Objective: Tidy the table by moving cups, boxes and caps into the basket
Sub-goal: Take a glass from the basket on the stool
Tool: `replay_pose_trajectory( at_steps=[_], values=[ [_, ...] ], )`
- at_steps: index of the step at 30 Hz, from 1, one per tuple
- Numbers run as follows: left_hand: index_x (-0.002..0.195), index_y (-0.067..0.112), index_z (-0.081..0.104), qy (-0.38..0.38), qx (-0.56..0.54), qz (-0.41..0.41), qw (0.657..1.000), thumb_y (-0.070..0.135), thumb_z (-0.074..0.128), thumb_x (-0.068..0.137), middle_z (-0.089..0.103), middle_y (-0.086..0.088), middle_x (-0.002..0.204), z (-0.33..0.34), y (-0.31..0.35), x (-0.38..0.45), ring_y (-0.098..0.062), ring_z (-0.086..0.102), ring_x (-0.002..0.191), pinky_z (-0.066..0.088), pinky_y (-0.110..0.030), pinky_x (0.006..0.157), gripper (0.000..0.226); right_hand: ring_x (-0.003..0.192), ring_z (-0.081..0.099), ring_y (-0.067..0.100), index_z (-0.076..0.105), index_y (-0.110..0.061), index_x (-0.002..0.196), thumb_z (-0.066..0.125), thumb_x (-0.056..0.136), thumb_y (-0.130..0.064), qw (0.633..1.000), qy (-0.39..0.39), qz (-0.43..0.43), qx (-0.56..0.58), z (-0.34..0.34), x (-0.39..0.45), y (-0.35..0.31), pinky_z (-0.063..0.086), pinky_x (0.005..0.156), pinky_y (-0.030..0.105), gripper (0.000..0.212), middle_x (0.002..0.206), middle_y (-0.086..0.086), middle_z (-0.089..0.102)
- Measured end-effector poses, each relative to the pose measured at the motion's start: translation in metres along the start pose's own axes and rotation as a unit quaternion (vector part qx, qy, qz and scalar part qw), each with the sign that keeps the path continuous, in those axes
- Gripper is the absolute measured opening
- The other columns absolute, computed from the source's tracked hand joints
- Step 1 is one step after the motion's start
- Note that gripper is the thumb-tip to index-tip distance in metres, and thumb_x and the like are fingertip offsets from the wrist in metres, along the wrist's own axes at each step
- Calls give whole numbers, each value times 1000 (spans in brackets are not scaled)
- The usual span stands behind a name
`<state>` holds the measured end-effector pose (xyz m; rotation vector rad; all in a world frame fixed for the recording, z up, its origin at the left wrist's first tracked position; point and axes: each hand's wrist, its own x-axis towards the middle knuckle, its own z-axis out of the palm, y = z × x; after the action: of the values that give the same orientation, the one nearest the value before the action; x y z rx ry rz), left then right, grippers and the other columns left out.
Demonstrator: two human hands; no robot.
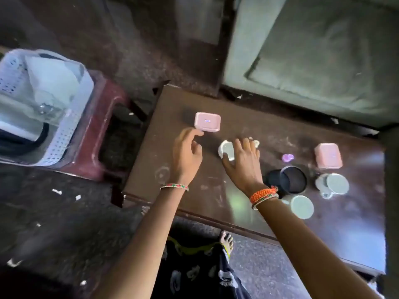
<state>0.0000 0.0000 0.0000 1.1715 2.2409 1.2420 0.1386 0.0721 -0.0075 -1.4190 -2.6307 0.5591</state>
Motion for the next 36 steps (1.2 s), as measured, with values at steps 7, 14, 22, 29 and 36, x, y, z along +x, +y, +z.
replay_pose_trajectory(
  at_steps=[7, 14, 22, 29, 36],
  values=[
    [96, 8, 64, 165, 54, -5, 985, -3, 45, 72, 67, -7, 96, -162, -56, 57, -21, 61, 88, 48, -27, 82, 33, 98, 52, 38, 60, -4, 104, 60, 79, -13, 986, -12, -129, 108, 5, 72, -177, 45, 84, 44, 27, 111, 16, 59],
    [102, 14, 58, 297, -47, -195, 934, -3, 45, 78, 64, -10, 104, -264, -151, 62, -23, 61, 88, 46, -24, 69, 32, 112, 51, 34, 53, -10, 126, 57, 84, -14, 948, -111, -259, 150, 47, 117, -338, 47, 91, 41, 43, 118, 14, 56],
    [128, 7, 39, 155, -136, -379, 902, 9, 41, 93, 56, -11, 124, -278, -203, 62, -24, 53, 92, 39, -29, 79, 36, 130, 35, 38, 48, -19, 131, 61, 89, -30, 939, -193, -283, -32, 132, 146, -402, 33, 108, 48, 46, 145, 19, 30],
    [127, 9, 42, 149, -121, -366, 911, 8, 42, 92, 56, -10, 120, -276, -200, 68, -15, 49, 97, 36, -20, 79, 35, 118, 49, 36, 69, -10, 102, 64, 88, -24, 952, -139, -259, 81, 145, 151, -394, 48, 93, 45, 21, 134, 18, 47],
    [94, 12, 58, 290, -171, -168, 927, -6, 43, 81, 63, 3, 79, -245, -141, 66, 3, 62, 74, 47, -7, 66, 27, 109, 59, 27, 75, -13, 94, 74, 79, -22, 942, 56, -194, 267, 93, 105, -330, 50, 88, 29, 18, 128, 14, 58]
  ],
)
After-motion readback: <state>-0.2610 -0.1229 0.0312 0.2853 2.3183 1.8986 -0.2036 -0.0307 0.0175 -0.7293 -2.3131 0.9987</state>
